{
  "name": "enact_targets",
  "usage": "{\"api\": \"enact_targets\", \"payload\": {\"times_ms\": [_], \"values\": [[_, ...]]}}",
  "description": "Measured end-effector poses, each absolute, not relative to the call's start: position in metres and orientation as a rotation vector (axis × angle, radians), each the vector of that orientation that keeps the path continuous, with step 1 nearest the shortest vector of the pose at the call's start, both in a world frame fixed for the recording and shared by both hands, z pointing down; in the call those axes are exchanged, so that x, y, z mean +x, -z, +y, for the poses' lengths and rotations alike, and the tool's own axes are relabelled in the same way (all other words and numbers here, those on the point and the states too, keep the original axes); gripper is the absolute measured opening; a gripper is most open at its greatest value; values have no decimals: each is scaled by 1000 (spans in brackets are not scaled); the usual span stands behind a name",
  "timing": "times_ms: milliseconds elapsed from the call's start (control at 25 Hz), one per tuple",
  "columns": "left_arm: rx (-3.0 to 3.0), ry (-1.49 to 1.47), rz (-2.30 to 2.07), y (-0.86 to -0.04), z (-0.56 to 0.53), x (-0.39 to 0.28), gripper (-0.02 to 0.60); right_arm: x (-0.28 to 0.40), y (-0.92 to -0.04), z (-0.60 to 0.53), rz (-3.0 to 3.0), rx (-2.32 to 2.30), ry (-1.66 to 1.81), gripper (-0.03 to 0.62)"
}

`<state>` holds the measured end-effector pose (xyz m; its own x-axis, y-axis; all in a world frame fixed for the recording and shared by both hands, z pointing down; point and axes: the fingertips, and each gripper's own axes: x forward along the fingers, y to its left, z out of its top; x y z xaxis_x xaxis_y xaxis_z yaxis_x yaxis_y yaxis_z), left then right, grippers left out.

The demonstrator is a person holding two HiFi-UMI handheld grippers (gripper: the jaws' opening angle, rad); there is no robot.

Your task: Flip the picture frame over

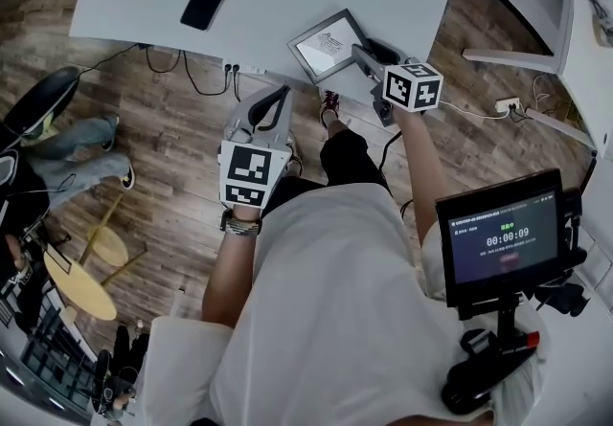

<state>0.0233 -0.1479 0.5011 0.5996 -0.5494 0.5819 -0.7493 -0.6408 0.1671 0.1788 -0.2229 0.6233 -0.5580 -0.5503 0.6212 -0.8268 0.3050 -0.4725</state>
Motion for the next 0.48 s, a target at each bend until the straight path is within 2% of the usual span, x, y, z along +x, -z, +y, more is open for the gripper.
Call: {"api": "enact_targets", "payload": {"times_ms": [480], "values": [[2431,-697,-1039,-500,-147,23,5,181,-629,-222,-2170,1225,-1021,175]]}}
